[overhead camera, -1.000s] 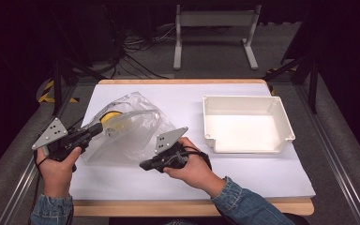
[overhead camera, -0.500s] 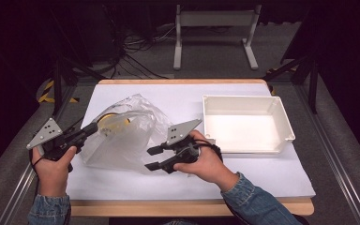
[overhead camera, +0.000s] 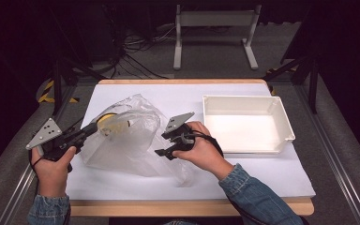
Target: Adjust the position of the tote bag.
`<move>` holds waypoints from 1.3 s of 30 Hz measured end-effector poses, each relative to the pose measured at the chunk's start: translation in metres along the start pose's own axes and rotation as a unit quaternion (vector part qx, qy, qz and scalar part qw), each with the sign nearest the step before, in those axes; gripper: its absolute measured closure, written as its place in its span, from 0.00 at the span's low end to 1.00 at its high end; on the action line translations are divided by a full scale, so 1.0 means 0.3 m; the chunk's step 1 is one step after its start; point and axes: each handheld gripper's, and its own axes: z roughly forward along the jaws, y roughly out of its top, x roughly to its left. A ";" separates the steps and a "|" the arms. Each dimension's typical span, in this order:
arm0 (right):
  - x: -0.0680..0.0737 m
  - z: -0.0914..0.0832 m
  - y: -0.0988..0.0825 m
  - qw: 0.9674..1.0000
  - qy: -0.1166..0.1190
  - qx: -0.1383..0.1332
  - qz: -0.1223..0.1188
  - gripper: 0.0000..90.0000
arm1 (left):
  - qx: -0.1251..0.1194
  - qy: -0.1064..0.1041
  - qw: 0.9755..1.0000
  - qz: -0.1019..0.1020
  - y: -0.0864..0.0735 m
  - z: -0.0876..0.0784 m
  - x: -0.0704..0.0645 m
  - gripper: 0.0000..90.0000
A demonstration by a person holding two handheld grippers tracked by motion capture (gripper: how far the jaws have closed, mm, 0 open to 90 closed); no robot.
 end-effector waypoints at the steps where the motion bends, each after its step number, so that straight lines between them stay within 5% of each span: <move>1: -0.004 0.010 -0.003 1.000 -0.001 0.007 0.002 0.51 | 0.000 -0.001 1.000 0.001 -0.001 -0.001 0.002 1.00; 4: -0.018 0.014 -0.005 0.999 -0.002 0.037 0.013 0.87 | 0.001 -0.002 1.000 0.002 0.000 -0.009 0.003 1.00; 6: -0.023 -0.004 0.000 0.999 0.002 0.033 0.023 1.00 | -0.001 -0.002 1.000 0.003 0.000 -0.014 0.003 1.00; 11: -0.029 -0.084 0.014 0.998 0.018 -0.006 0.058 1.00 | 0.002 -0.007 1.000 0.008 0.000 -0.035 0.000 1.00; 19: -0.014 -0.217 0.005 0.991 0.061 -0.063 0.106 1.00 | 0.004 -0.017 1.000 0.017 0.002 -0.047 -0.008 1.00; 23: -0.049 -0.245 0.006 0.983 0.073 -0.103 0.130 1.00 | -0.002 -0.008 1.000 0.015 0.003 -0.064 0.006 1.00; 27: -0.106 -0.257 0.008 0.972 0.082 -0.149 0.162 1.00 | -0.011 0.008 1.000 0.005 -0.001 -0.089 0.033 1.00; 28: -0.106 -0.257 0.008 0.972 0.082 -0.149 0.162 1.00 | -0.011 0.008 1.000 0.005 -0.001 -0.089 0.033 1.00; 31: -0.157 -0.261 0.021 0.961 0.083 -0.182 0.189 1.00 | -0.017 0.023 1.000 0.001 -0.005 -0.106 0.053 1.00; 39: -0.250 -0.228 0.062 0.947 0.077 -0.204 0.237 1.00 | -0.009 0.058 0.998 -0.017 -0.040 -0.114 0.101 1.00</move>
